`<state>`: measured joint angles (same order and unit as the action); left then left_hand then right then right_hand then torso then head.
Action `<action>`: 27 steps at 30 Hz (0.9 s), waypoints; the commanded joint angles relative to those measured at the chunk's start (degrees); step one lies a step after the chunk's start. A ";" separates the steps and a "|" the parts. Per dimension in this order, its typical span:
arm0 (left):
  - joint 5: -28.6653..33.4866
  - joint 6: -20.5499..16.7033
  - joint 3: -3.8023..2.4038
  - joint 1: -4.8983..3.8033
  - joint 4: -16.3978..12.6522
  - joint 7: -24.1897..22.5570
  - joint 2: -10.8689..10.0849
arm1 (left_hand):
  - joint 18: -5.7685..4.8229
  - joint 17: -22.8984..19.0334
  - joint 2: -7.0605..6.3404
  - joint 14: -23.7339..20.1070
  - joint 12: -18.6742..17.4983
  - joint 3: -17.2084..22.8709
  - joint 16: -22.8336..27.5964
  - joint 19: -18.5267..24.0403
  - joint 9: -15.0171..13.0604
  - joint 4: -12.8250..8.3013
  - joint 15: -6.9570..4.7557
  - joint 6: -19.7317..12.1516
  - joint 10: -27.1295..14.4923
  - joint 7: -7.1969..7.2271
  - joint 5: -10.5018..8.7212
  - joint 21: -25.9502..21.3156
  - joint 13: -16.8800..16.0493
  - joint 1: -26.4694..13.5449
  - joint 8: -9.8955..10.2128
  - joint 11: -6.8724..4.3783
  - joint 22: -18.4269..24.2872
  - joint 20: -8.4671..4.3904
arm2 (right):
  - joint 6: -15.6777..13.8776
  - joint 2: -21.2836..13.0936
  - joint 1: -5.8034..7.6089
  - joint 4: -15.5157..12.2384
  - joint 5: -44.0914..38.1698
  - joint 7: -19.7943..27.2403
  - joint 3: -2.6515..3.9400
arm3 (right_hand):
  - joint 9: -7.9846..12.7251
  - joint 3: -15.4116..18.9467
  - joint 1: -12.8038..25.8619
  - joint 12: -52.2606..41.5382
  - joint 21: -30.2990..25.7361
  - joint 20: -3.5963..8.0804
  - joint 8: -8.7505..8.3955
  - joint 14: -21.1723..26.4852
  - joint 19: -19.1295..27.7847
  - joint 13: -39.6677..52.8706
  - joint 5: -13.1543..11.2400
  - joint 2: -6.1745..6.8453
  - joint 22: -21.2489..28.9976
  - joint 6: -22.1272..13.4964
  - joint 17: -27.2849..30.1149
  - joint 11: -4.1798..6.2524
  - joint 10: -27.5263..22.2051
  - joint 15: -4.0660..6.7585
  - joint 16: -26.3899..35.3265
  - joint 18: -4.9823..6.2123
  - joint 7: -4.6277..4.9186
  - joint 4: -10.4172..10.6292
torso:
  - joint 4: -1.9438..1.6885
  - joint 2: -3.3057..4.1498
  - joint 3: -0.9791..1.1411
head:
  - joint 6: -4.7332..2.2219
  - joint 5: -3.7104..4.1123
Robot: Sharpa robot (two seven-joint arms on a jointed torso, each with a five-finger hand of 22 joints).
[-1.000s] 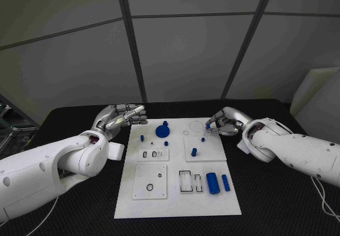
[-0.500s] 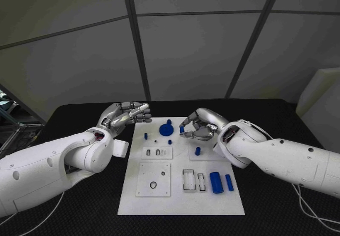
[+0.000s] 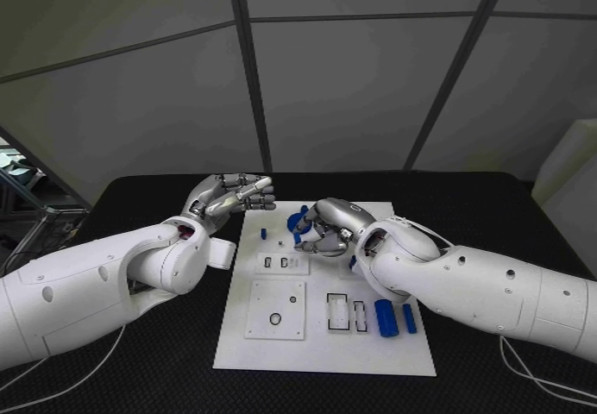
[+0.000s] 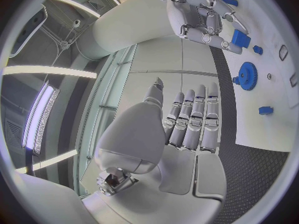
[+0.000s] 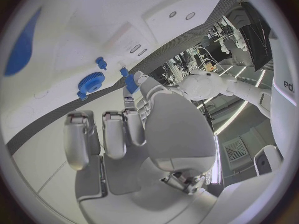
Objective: Assemble the parts on the task board
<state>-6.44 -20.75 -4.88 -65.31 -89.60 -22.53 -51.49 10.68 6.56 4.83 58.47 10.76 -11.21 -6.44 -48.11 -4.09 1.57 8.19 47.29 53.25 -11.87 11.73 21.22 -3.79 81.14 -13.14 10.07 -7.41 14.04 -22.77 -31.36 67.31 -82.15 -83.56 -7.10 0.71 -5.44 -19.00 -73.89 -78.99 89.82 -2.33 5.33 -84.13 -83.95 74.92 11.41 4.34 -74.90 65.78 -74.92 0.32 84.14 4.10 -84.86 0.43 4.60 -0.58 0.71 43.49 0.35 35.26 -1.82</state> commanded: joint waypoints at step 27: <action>-0.21 1.05 -0.06 -0.09 0.12 0.16 0.21 | -0.36 0.07 0.11 -0.11 -0.43 -0.14 0.40 -0.03 0.05 -0.49 0.19 -0.10 0.01 -0.51 -0.31 -0.37 0.03 0.34 0.27 0.25 0.12 0.27 | 8.12 2.72 -1.34 1.10 -6.68 -3.68 -0.98 | -1.30 0.42 1.15 0.10 0.18 0.20 -0.27 -3.60 -6.05 3.96 -0.35 -0.52 -15.10 0.97 -4.38 0.18 -0.31 0.25 0.33 -0.43 -0.59 -0.25 | 0.05 -0.03 0.02 | 0.81 -0.52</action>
<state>-6.45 -20.42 -4.88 -65.31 -89.45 -22.28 -51.31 10.69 6.56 4.83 58.47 10.53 -11.46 -6.44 -48.11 -4.09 1.33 8.19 47.30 53.25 -11.87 11.73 21.22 -3.79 81.14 -13.14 10.07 -7.36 14.04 -16.71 -28.70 65.98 -81.13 -89.54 -10.55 -0.17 -5.44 -18.72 -73.34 -78.99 89.82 -2.33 5.17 -84.13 -83.95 74.92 11.39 3.79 -74.90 65.86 -74.91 0.31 84.13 4.09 -84.86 0.43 4.68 -0.77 0.76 43.46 0.36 36.02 -2.32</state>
